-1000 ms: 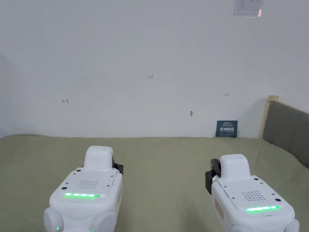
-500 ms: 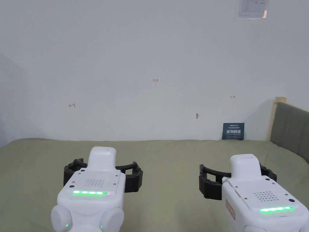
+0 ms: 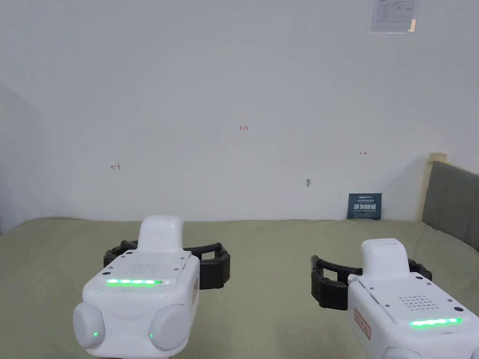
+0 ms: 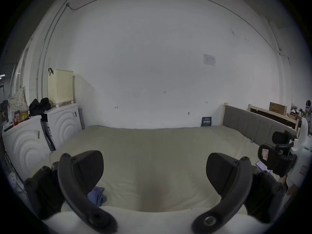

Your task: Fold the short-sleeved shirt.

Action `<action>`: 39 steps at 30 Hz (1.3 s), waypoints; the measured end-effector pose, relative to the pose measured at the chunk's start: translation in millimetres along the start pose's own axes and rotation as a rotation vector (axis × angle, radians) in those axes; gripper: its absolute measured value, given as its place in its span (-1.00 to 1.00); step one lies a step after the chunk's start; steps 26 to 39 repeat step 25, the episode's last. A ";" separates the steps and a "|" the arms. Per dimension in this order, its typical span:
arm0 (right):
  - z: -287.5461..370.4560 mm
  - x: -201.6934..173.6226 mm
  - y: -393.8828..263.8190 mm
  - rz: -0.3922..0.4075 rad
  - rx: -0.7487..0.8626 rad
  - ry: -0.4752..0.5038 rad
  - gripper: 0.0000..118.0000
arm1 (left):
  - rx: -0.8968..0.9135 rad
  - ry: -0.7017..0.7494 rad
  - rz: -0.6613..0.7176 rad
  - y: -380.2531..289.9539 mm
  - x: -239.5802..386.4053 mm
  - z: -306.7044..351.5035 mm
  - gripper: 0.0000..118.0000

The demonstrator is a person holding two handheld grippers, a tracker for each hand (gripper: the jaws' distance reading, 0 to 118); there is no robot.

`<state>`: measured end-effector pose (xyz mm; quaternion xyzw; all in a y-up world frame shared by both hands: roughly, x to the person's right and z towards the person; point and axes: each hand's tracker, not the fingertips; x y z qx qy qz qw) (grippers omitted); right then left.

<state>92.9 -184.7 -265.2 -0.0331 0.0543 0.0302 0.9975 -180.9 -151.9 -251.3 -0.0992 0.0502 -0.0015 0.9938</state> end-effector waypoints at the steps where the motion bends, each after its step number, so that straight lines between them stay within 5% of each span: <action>1: 0.1 0.0 0.2 0.001 0.000 0.002 0.86 | -0.008 0.021 0.002 0.0 0.8 -0.5 1.00; 39: 6.2 3.1 10.0 -0.015 0.008 0.017 0.86 | 0.003 0.149 -0.058 -3.6 11.1 1.6 1.00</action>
